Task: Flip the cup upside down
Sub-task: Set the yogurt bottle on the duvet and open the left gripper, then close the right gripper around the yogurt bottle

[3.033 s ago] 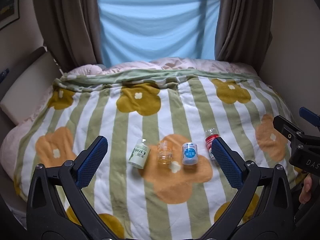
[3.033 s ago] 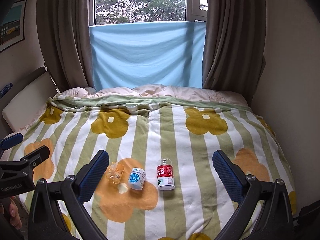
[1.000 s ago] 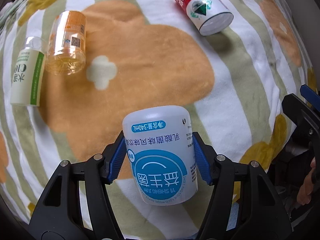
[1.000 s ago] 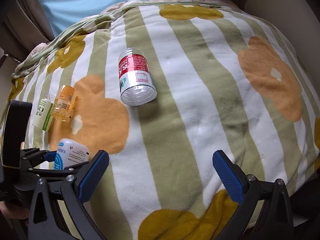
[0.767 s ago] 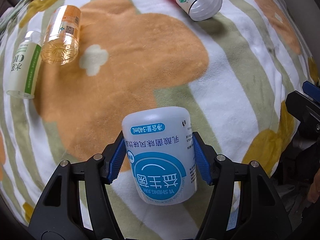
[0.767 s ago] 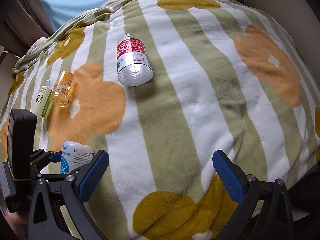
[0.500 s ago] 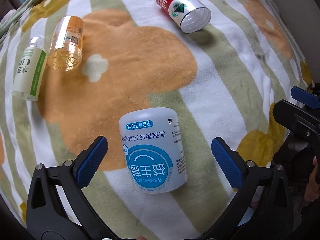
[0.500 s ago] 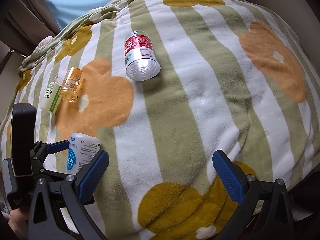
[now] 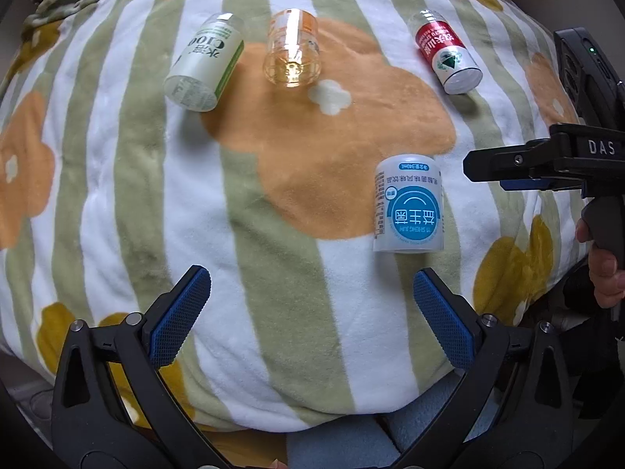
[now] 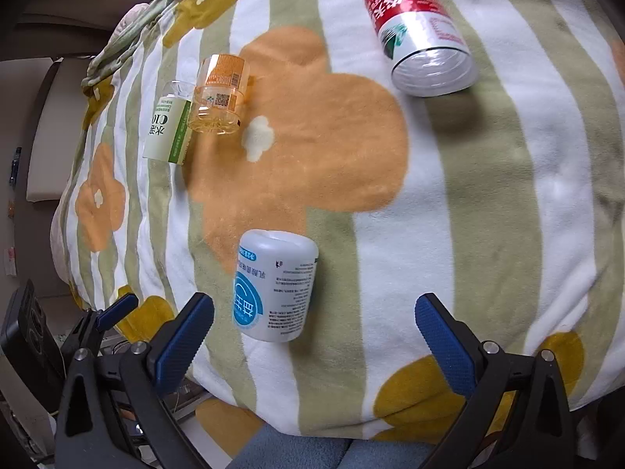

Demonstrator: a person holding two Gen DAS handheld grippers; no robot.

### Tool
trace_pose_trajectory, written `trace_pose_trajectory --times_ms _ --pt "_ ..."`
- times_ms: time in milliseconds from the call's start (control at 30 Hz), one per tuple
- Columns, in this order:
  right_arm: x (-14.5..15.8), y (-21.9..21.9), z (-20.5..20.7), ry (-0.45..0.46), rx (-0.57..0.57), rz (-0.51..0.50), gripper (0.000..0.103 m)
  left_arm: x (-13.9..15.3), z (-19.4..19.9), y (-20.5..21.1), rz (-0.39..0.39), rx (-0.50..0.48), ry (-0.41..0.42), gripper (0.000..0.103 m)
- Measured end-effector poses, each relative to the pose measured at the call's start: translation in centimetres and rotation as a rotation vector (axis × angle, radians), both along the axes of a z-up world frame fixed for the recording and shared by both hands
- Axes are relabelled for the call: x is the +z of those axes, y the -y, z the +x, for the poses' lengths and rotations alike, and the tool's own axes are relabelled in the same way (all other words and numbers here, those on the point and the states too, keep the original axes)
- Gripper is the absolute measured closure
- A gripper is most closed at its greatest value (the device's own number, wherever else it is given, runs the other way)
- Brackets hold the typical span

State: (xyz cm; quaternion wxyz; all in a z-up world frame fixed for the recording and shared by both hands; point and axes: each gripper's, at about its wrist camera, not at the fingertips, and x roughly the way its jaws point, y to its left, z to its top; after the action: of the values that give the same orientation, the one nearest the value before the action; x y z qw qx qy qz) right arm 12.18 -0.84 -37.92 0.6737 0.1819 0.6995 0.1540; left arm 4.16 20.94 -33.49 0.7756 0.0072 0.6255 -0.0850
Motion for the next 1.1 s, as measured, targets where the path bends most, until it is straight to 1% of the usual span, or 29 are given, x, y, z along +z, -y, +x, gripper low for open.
trace_pose_trajectory --times_ms 100,133,200,267,400,500,533,567,600,633,667,733,833,900,1000,1100 --pt "-1.6 -1.8 1.4 -0.052 0.023 -0.011 0.002 0.1 -0.4 -1.5 -0.022 0.041 -0.001 0.0" --pt "-2.1 -2.4 1.8 -0.06 0.032 -0.022 0.007 0.0 -0.5 -1.9 -0.031 0.054 -0.004 0.0" --pt "-3.1 -3.4 2.6 -0.088 0.044 -0.038 0.009 -0.1 -0.7 -2.7 -0.053 0.081 -0.015 0.0" --pt "-4.2 -4.1 3.2 -0.136 0.048 -0.041 0.013 -0.2 -0.9 -3.4 -0.076 0.102 -0.018 0.0" --pt "-6.3 -5.4 3.8 -0.229 0.046 -0.023 0.014 -0.2 -1.0 -4.3 -0.097 0.128 -0.017 0.0" --pt "-7.2 -6.2 4.1 -0.256 0.061 -0.041 0.019 -0.4 -0.9 -4.6 -0.104 0.138 -0.018 0.0" --pt "-7.3 -6.3 4.2 -0.258 0.059 -0.04 0.023 -0.4 -0.8 -4.7 -0.106 0.141 -0.018 0.0" --pt "-7.4 -6.3 4.4 -0.262 0.054 -0.031 0.029 -0.4 -0.8 -4.8 -0.108 0.142 -0.02 0.0" --pt "-7.4 -6.4 4.5 -0.267 0.051 -0.017 0.032 -0.4 -0.7 -4.8 -0.11 0.144 -0.021 0.0" --pt "-7.4 -6.5 4.6 -0.274 0.049 -0.003 0.04 -0.4 -0.7 -4.8 -0.111 0.145 -0.021 0.0" --pt "-7.4 -6.5 4.7 -0.284 0.046 0.017 0.044 -0.4 -0.6 -4.8 -0.112 0.145 -0.021 0.0" --pt "-7.3 -6.7 4.8 -0.296 0.048 0.018 0.044 -0.4 -0.5 -4.8 -0.111 0.143 -0.019 0.0" --pt "-6.9 -7.1 4.8 -0.277 0.069 0.007 0.044 -0.4 -0.4 -4.7 -0.109 0.14 -0.019 0.0" --pt "-6.2 -7.2 4.5 -0.226 0.076 0.007 0.044 -0.3 -0.2 -4.7 -0.109 0.14 -0.017 0.0" --pt "-4.5 -7.3 4.0 -0.098 0.089 0.004 0.044 -0.2 0.0 -4.6 -0.109 0.141 -0.012 0.0" --pt "-3.0 -7.8 3.2 0.062 0.127 -0.023 0.045 -0.2 0.2 -4.6 -0.107 0.141 -0.01 0.0"
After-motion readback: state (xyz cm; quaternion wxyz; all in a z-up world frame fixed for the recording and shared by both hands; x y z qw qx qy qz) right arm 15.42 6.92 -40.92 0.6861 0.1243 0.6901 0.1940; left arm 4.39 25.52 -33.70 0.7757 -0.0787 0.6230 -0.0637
